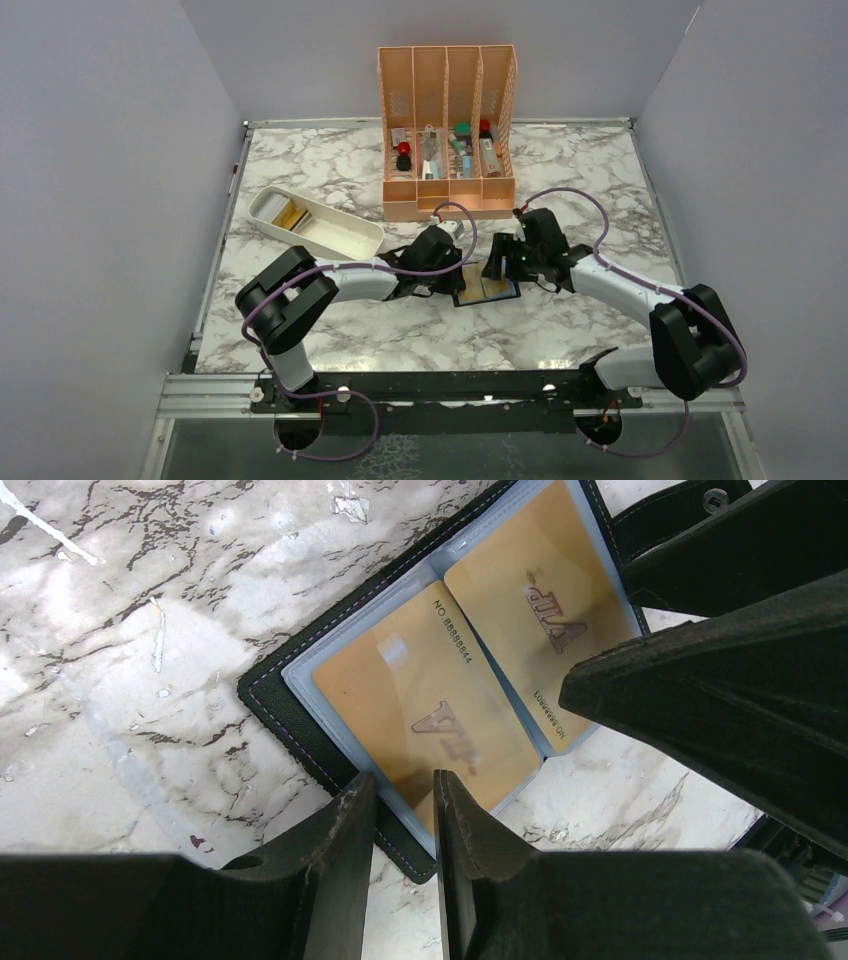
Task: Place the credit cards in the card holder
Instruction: Turn over the card slot in the card holder.
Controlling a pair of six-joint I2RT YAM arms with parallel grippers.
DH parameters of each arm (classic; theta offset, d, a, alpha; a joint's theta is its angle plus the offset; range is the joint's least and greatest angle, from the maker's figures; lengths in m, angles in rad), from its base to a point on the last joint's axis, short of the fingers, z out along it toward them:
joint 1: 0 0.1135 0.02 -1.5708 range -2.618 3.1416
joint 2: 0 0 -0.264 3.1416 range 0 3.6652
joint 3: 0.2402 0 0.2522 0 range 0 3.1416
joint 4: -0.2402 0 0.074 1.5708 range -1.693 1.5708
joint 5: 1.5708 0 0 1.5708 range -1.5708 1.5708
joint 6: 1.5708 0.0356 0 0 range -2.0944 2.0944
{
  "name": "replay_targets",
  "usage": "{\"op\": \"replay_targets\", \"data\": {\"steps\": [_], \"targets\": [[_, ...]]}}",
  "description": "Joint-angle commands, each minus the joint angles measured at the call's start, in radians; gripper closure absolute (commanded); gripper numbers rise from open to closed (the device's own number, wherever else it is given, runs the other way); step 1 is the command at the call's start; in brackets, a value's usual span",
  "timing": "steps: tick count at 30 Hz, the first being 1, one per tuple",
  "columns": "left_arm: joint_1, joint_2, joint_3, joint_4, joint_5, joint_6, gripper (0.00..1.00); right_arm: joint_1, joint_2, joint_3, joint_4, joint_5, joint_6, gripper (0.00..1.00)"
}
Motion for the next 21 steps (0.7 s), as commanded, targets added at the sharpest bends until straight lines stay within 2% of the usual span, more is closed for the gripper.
{"op": "replay_targets", "data": {"steps": [1,8,21], "targets": [[0.0,0.007,-0.003,-0.009,-0.027,0.015,0.69,-0.003,-0.031,0.002,0.011,-0.039,0.004,0.3],[0.0,-0.007,-0.004,-0.02,-0.04,0.012,0.69,-0.003,-0.047,-0.006,0.051,-0.145,0.009,0.36],[0.0,-0.082,-0.001,-0.056,-0.075,-0.006,0.7,-0.003,-0.055,-0.035,0.114,-0.27,0.046,0.29]]}}
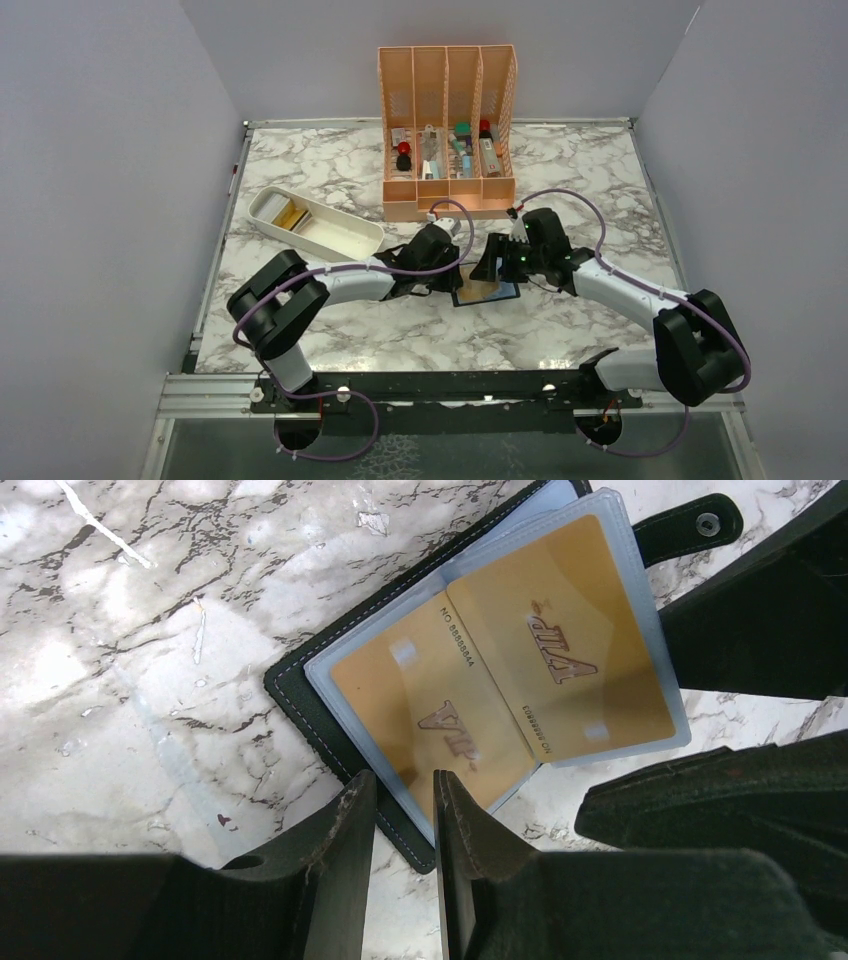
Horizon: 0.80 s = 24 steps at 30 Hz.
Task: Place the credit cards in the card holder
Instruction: Turn over the card slot in the card holder.
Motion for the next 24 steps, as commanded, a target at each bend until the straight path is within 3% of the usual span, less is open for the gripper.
{"op": "replay_targets", "data": {"steps": [1,9,15,21,24], "targets": [[0.0,-0.048,-0.001,-0.024,-0.037,-0.005,0.7,-0.003,-0.023,-0.015,0.046,-0.072,0.015,0.28],[0.004,-0.082,0.012,-0.045,-0.054,-0.002,0.69,-0.003,-0.041,-0.025,0.094,-0.143,0.026,0.27],[0.006,-0.088,0.021,-0.046,-0.051,-0.002,0.69,-0.003,-0.042,-0.027,0.077,-0.098,0.031,0.29],[0.009,-0.073,0.022,-0.044,-0.044,-0.003,0.69,-0.003,-0.071,-0.05,0.078,-0.03,0.043,0.61],[0.009,-0.071,0.022,-0.043,-0.044,-0.003,0.69,-0.003,-0.074,-0.059,0.088,-0.022,0.048,0.71]]}}
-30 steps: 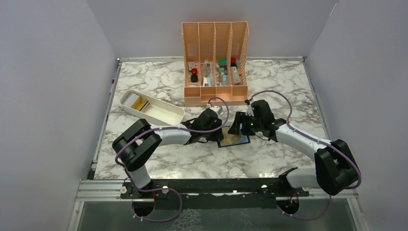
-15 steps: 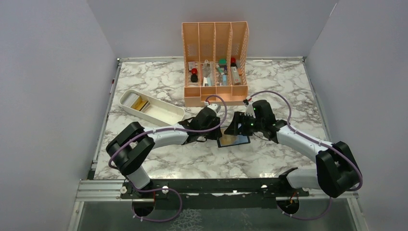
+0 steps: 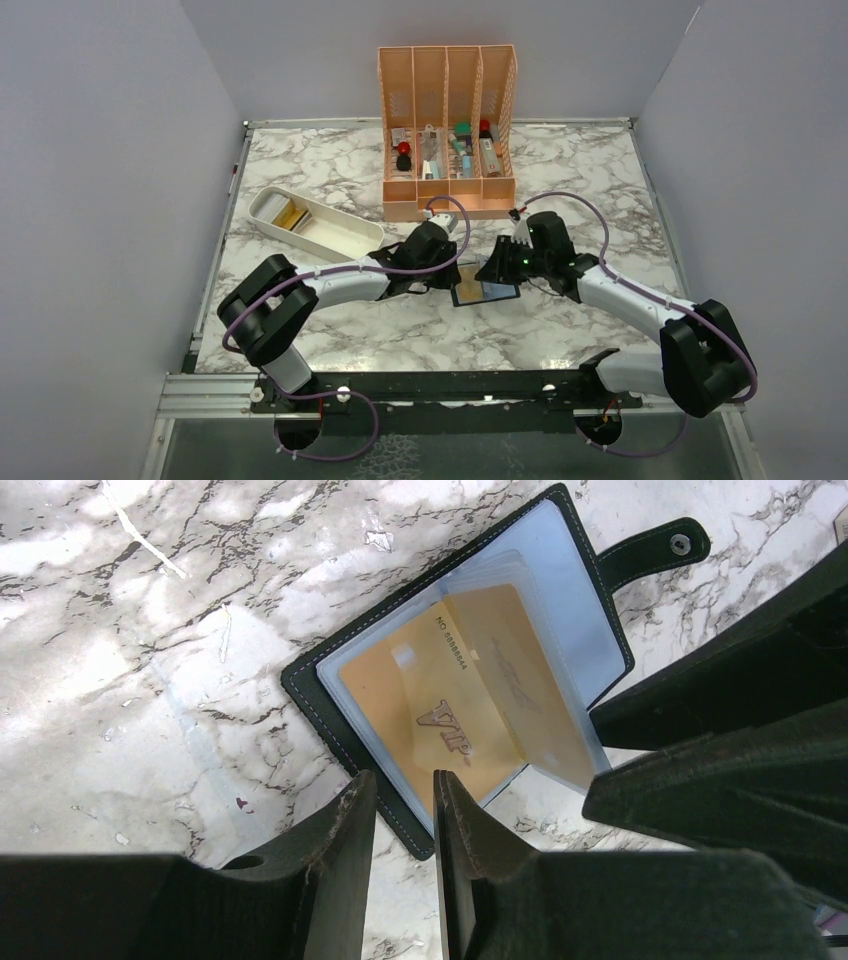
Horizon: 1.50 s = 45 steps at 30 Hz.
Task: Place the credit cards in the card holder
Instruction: Turn over the card slot in the card holder.
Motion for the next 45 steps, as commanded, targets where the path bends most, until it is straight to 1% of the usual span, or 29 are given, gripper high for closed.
{"op": "replay_targets", "data": {"steps": [1,7,10,14,17,23,26,27,29,31,32,34,37,38,41,45], "targets": [[0.003,-0.011,0.023,-0.004,-0.018,-0.003,0.69,-0.003,-0.019,-0.021,0.027,0.045,0.01,0.73],[0.002,-0.006,0.024,-0.008,-0.02,0.002,0.69,-0.003,-0.013,-0.032,0.041,0.055,0.015,0.86],[0.003,-0.004,0.025,-0.008,-0.02,0.003,0.69,-0.003,-0.014,-0.036,0.037,0.084,0.013,0.92],[0.003,0.003,0.03,-0.009,-0.015,0.005,0.69,-0.003,0.0,-0.025,-0.001,0.153,0.001,0.92],[0.003,0.002,0.033,-0.011,-0.014,0.004,0.69,-0.003,-0.003,-0.01,-0.063,0.228,-0.004,0.87],[0.004,-0.022,0.051,-0.042,-0.027,0.028,0.69,-0.003,-0.062,0.031,-0.206,0.401,0.009,0.77],[0.006,-0.032,0.092,-0.101,-0.022,0.111,0.68,-0.004,-0.099,0.053,-0.264,0.445,0.011,0.67],[0.007,-0.033,0.118,-0.146,-0.041,0.134,0.67,-0.003,-0.11,0.064,-0.279,0.448,0.002,0.63],[0.01,-0.034,0.168,-0.243,-0.087,0.186,0.67,-0.004,-0.141,0.082,-0.3,0.444,-0.014,0.54],[0.021,-0.052,0.197,-0.305,-0.11,0.236,0.66,-0.003,-0.176,0.089,-0.296,0.418,-0.036,0.42],[0.032,-0.064,0.204,-0.324,-0.111,0.254,0.65,-0.003,-0.192,0.09,-0.289,0.39,-0.052,0.38],[0.066,-0.088,0.218,-0.358,-0.107,0.287,0.63,-0.003,-0.221,0.098,-0.28,0.325,-0.077,0.31],[0.135,-0.123,0.242,-0.417,-0.12,0.35,0.61,-0.003,-0.251,0.111,-0.274,0.254,-0.091,0.15],[0.155,-0.139,0.243,-0.43,-0.132,0.379,0.6,-0.003,-0.262,0.116,-0.276,0.243,-0.092,0.11],[0.229,-0.189,0.252,-0.478,-0.176,0.441,0.57,-0.003,-0.303,0.113,-0.268,0.219,-0.098,0.09],[0.345,-0.232,0.272,-0.537,-0.295,0.562,0.52,-0.003,-0.34,0.085,-0.235,0.165,-0.096,0.08]]}}
